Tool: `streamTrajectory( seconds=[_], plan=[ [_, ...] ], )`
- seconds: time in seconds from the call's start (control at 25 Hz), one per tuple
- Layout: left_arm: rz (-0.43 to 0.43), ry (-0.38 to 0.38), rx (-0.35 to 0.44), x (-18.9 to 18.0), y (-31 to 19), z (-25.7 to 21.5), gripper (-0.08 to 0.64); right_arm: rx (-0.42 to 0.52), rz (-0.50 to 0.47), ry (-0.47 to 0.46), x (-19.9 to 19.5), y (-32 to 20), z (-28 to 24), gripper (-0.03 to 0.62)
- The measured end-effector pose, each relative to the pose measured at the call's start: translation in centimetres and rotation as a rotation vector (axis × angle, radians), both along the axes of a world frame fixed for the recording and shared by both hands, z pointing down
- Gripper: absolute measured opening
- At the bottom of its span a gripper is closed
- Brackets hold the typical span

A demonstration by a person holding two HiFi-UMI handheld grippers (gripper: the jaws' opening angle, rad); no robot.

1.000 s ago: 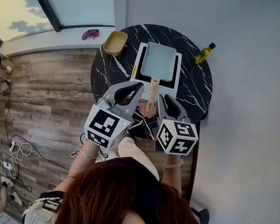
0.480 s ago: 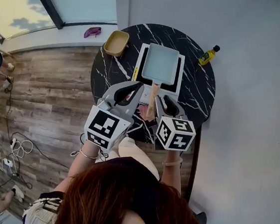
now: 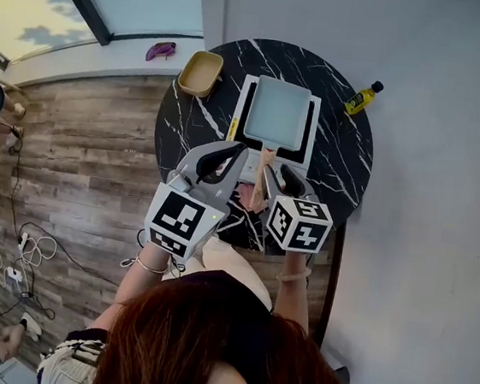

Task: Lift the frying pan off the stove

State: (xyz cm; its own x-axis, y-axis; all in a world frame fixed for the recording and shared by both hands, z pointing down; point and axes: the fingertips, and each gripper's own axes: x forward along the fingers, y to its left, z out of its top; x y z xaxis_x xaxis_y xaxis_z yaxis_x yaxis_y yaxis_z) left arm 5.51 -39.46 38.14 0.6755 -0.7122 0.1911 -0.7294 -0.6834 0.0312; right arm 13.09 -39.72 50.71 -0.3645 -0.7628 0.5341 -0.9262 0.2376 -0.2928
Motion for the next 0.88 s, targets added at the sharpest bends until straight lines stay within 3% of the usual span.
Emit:
streamTrajectory(
  seconds=[0.52,0.88],
  plan=[
    [0.015,-0.020,-0.035,0.8,-1.2,1.5,0.012,-0.094,-0.006,-0.007,-0.2,-1.5,4.2,0.205],
    [0.029,-0.027,-0.053,1.5,-1.9,2.4,0.012,-0.188,0.015,-0.068,-0.2,-2.4,7.4,0.232]
  ],
)
